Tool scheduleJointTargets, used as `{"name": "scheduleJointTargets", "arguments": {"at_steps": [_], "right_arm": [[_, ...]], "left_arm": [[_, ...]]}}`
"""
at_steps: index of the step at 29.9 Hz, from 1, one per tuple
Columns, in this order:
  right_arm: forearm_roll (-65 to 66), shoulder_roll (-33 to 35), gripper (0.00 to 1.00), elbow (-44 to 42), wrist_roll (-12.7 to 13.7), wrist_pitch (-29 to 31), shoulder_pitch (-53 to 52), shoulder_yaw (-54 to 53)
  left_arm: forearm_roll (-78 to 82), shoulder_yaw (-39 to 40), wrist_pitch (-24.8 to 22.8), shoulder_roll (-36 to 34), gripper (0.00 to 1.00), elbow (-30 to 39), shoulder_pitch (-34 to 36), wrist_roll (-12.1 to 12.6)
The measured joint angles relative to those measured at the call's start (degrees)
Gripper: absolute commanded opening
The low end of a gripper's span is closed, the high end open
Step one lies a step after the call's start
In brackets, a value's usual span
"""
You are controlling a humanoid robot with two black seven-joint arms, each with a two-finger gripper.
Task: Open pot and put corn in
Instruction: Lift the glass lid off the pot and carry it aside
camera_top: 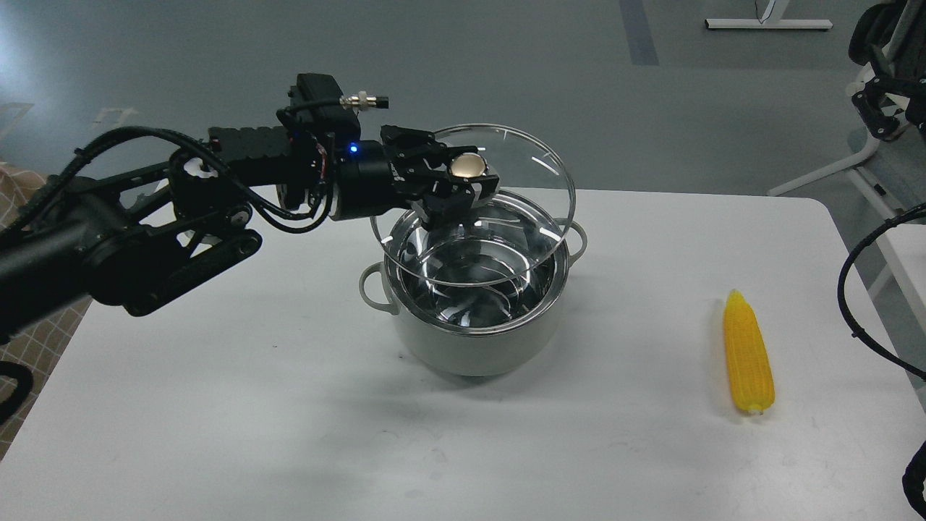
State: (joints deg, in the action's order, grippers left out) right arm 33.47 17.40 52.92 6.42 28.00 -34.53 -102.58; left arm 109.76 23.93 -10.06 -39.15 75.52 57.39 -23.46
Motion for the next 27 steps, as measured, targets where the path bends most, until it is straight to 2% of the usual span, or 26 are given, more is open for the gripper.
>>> {"name": "scheduleJointTargets", "arguments": {"at_steps": [5, 12, 21, 27], "right_arm": [[0.03, 0.22, 1.0, -0.08, 0.0, 0.0, 0.64, -0.13], [-0.03, -0.05, 1.0, -0.05, 0.0, 0.0, 1.22, -0.16], [-0.02, -0.28, 1.0, 2.24, 0.0, 0.0, 1.21, -0.07], [0.02, -0.18, 1.0, 2.36, 0.0, 0.0, 1.48, -0.07]], "left_arm": [[-3.61, 0.03, 1.15, -11.95, 0.25, -0.63, -1.67, -1.17], [-9.87, -0.5, 6.05, -20.52, 0.24, -2.18, -11.61, -0.73], [-10.34, -0.37, 14.33, -20.66, 0.24, -11.59, -23.68, -0.62], [-10.78, -0.36, 18.4, -14.94, 0.24, -20.7, -27.87, -1.1]]}}
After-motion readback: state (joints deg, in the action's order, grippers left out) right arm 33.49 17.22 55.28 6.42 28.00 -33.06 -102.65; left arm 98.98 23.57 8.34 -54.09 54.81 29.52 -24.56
